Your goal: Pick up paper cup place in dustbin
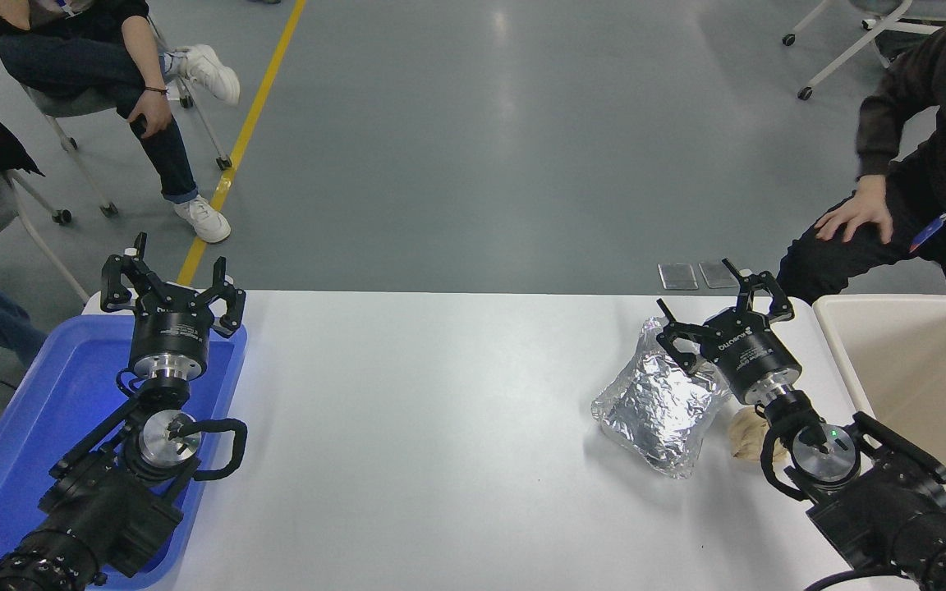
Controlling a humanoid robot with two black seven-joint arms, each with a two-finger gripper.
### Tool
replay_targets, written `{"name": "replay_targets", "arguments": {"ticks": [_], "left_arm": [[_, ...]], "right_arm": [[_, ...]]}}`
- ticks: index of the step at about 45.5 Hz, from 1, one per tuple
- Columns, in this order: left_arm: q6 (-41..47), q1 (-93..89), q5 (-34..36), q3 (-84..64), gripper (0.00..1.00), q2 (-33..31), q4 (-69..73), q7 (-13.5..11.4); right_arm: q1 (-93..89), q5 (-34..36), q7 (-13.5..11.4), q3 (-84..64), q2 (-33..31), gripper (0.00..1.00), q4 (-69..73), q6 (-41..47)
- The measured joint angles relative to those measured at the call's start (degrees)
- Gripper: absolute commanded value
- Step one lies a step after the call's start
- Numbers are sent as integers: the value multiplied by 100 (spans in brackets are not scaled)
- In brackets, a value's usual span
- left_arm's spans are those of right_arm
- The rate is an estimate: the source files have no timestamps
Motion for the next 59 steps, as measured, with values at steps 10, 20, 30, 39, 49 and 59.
{"name": "replay_targets", "arguments": {"ticks": [10, 20, 30, 39, 49, 59], "left_arm": [[0, 0, 3, 0, 99, 0, 0, -1], [0, -7, -12, 0, 99, 23, 0, -10], [0, -9, -16, 5, 99, 31, 0, -10], [0, -9, -17, 6, 99, 34, 0, -10], [0, -10, -18, 4, 99, 36, 1, -9], [0, -10, -17, 6, 99, 35, -4, -7]], "right_arm": [[9, -5, 0, 0, 0, 100, 5, 0], [60, -116, 0, -14, 0, 100, 22, -2], [316, -588, -1, -29, -32, 100, 56, -21], [759, -1463, -26, -322, -409, 100, 198, -33], [1650, -2244, -48, -1459, -1266, 100, 484, -45], [3077, -2598, -61, -3748, -2122, 100, 977, -31]]}}
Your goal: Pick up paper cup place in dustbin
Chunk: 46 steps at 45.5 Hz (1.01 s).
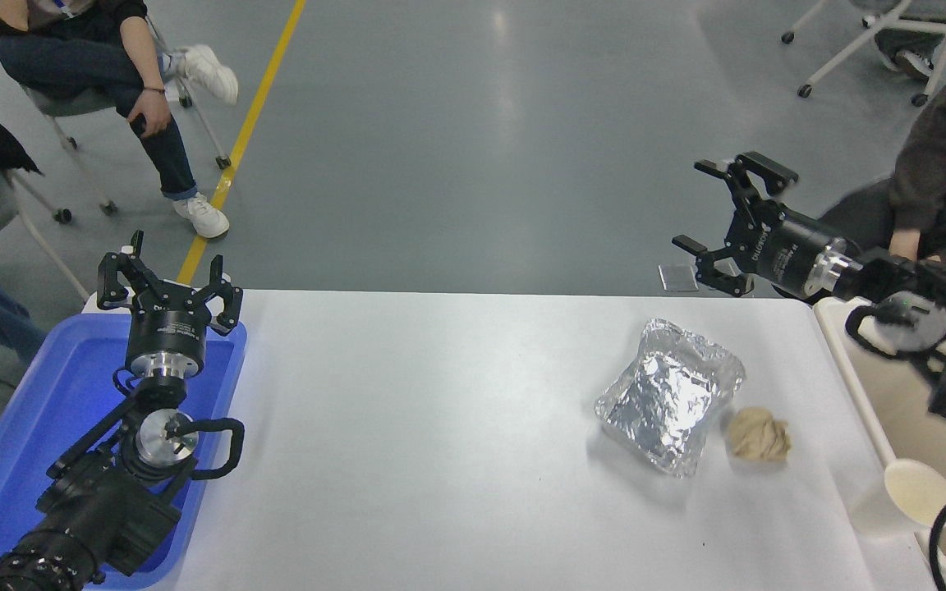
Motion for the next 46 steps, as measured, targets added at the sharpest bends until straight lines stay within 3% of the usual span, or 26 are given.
{"name": "replay_targets", "arguments": {"ticks": [11, 22, 33, 46], "left_arm": [[0, -4, -1, 2, 99, 1, -1, 0], [0, 0, 5, 2, 99, 6, -4, 1], [0, 1, 7, 3, 99, 9, -4, 8], [0, 1, 7, 2, 99, 10, -3, 8]], "right_arm": [[2101, -621, 2, -3210, -371, 100, 988, 13], [3855, -1281, -15, -5122, -385, 100, 2566, 45], [5463, -1549, -31, -6669, 282, 100, 4136, 56], [6588, -1567, -36, -7688, 1050, 100, 4719, 372]]}}
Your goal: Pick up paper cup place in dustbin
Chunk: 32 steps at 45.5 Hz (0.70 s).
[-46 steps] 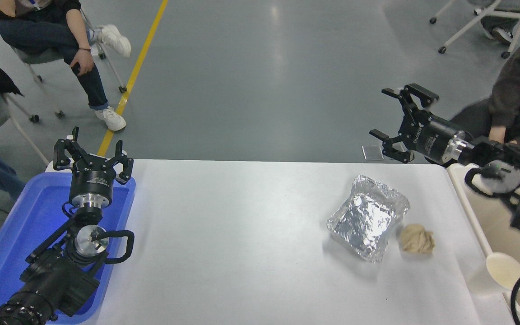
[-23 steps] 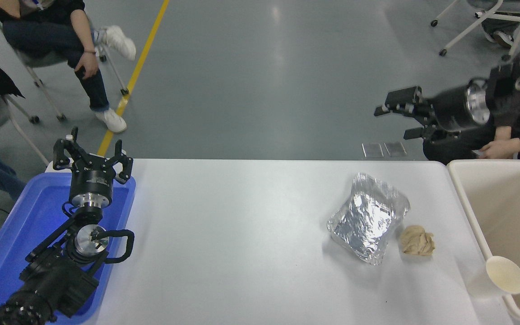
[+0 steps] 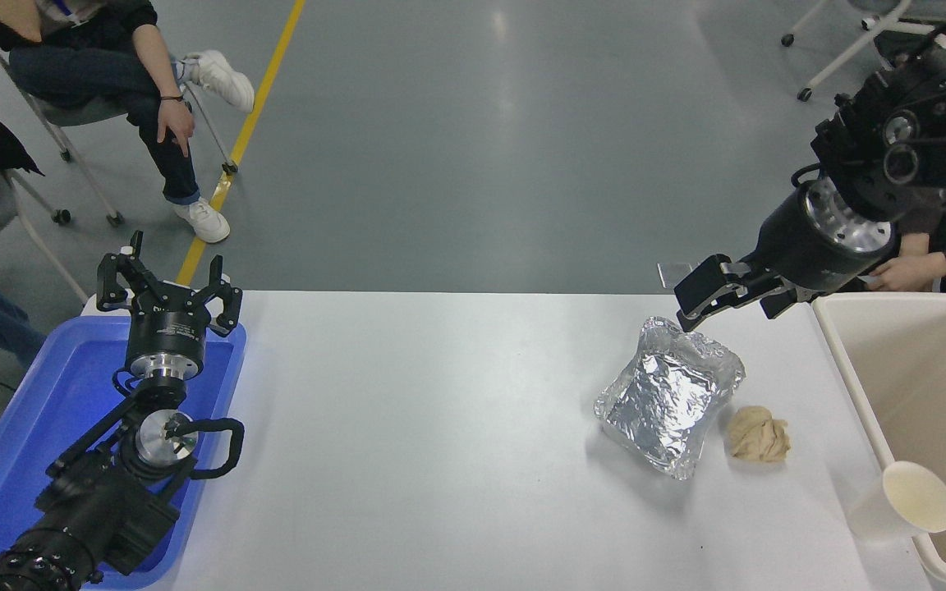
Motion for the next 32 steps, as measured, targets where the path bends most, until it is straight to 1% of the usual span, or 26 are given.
{"name": "replay_targets", "arguments": {"ticks": [6, 19, 26, 32], "left_arm": [[0, 0, -1, 0, 99, 0, 0, 0], [0, 0, -2, 0, 99, 0, 0, 0], [0, 0, -6, 0, 99, 0, 0, -2], [0, 0, -7, 0, 99, 0, 0, -9]], "right_arm": [[427, 251, -7, -266, 143, 100, 108, 180], [923, 1170, -66, -696, 275, 100, 369, 331], [998, 1386, -80, -783, 298, 100, 449, 357], [1028, 1409, -84, -838, 234, 100, 486, 367]]}}
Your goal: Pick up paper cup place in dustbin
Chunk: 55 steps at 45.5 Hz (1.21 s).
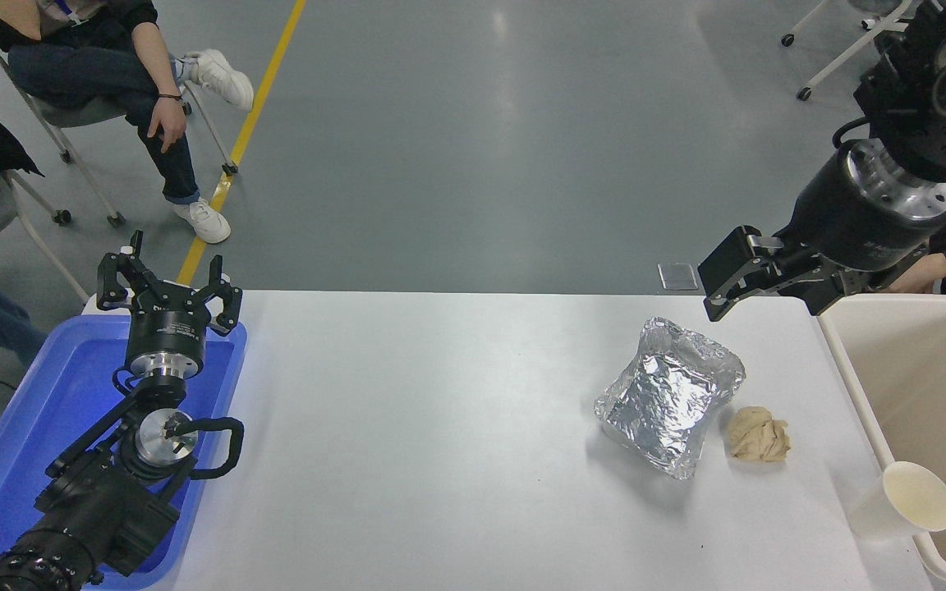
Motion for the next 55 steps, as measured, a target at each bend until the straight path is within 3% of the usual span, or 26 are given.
{"name": "replay_targets", "arguments": {"ticks": [12, 34, 44, 55], "left_arm": [[0, 0, -2, -7, 99, 1, 5, -1], [0, 1, -1, -8, 99, -2, 3, 0], [0, 0, -2, -8, 99, 0, 4, 0], [0, 0, -2, -8, 99, 0, 4, -1]], "right_arm": [[-107, -898, -5, -213, -776, 100, 29, 10], [-1904, -3539, 25, 69, -3203, 100, -378, -475], [-3958, -4361, 41, 1376, -3696, 100, -1111, -1178], [-5853, -4891, 46, 2759, -3803, 100, -1905, -1655]]}}
